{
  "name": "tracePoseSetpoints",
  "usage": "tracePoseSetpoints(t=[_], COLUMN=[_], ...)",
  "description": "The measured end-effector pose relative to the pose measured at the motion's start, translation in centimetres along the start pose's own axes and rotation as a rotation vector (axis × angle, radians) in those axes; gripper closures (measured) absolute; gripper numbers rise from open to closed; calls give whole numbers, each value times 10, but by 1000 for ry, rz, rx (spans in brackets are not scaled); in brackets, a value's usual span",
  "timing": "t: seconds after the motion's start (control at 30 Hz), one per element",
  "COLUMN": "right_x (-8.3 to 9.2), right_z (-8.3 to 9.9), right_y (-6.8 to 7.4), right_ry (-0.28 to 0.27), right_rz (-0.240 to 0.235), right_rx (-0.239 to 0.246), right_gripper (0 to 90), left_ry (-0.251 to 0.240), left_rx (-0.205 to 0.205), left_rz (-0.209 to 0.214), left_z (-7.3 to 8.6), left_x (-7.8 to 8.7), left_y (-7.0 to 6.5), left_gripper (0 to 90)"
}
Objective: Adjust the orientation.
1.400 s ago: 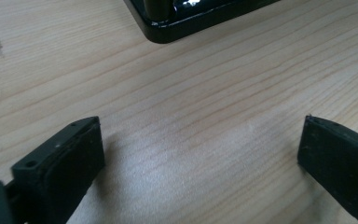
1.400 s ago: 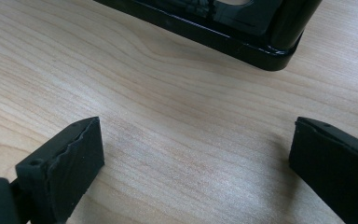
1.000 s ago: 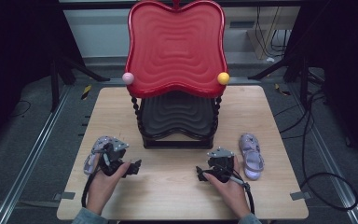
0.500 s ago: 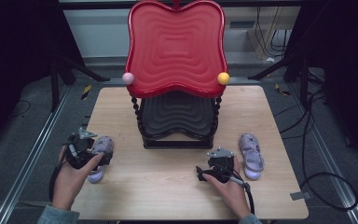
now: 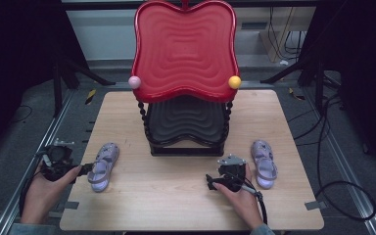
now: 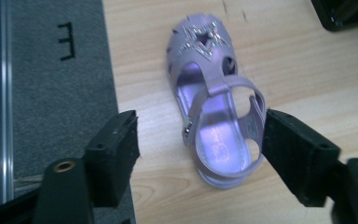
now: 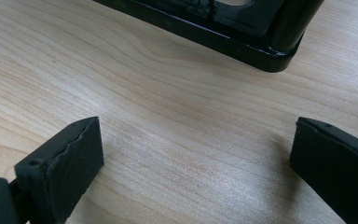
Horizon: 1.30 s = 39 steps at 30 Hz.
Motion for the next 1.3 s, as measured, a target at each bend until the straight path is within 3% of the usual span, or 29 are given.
tracePoseSetpoints(t=[0.17, 0.63, 0.83, 1.03, 1.13, 1.3], right_x=[0, -1, -1, 0, 1, 2], right_z=[0, -1, -1, 0, 1, 1], right_y=[0, -1, -1, -1, -1, -1], right_ry=[1, 2, 2, 1, 2, 2], right_rz=[-2, -7, -7, -10, -10, -11], right_rx=[1, 7, 5, 12, 11, 10], right_gripper=[30, 29, 30, 34, 34, 34], left_ry=[105, 234, 257, 270, 251, 204], left_rx=[-44, -16, 15, 7, -4, -11], left_rz=[60, 154, 187, 193, 163, 171], left_z=[1, 7, 10, 9, 8, 8], left_x=[-21, -65, -74, -78, -76, -65], left_y=[3, 15, 17, 19, 24, 24], left_gripper=[384, 569, 651, 763, 811, 825])
Point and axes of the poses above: each handheld gripper's, and its own axes: x roughly backward along the jaws, z roughly out of its underside, y roughly to its left, the point moved 1 cm from there along -x, roughly forward along the jaws, and after that the axes turned 10 degrees about -x, right-handed, at the moved point
